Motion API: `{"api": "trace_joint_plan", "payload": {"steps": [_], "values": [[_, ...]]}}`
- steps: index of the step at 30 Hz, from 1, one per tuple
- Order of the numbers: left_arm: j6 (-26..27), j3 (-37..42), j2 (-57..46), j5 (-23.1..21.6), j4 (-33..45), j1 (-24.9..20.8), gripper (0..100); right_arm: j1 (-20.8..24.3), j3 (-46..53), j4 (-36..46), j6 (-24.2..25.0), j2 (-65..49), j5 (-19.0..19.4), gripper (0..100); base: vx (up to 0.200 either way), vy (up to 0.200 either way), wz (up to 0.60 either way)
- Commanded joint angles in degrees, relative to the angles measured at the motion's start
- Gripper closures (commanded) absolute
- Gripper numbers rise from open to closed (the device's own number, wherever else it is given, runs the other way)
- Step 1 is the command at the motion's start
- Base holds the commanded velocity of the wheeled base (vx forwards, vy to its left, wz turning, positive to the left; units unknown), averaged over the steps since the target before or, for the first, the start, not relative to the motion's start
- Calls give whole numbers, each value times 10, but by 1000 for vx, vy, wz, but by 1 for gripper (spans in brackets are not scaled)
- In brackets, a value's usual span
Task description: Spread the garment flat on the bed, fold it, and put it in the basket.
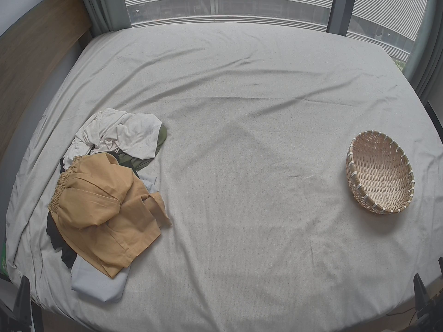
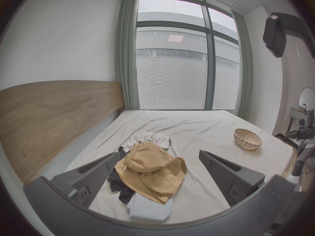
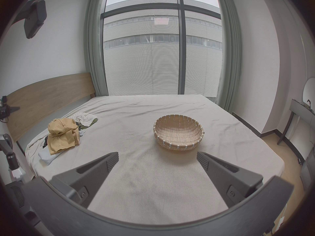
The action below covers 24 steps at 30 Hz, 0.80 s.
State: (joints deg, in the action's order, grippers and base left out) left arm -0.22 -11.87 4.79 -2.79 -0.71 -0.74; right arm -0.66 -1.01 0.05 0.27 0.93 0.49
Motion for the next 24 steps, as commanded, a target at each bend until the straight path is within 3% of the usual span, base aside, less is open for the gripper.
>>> {"api": "trace_joint_plan", "payload": {"steps": [1,14,24], "values": [[-7,-10,60,-8,1,-18,0,0,9,0,0,-8,0,0,0,0,0],[-96,-68,188,-27,-9,-82,0,0,9,0,0,-8,0,0,0,0,0],[-153,-69,250,-60,-22,-86,0,0,9,0,0,-8,0,0,0,0,0]]}}
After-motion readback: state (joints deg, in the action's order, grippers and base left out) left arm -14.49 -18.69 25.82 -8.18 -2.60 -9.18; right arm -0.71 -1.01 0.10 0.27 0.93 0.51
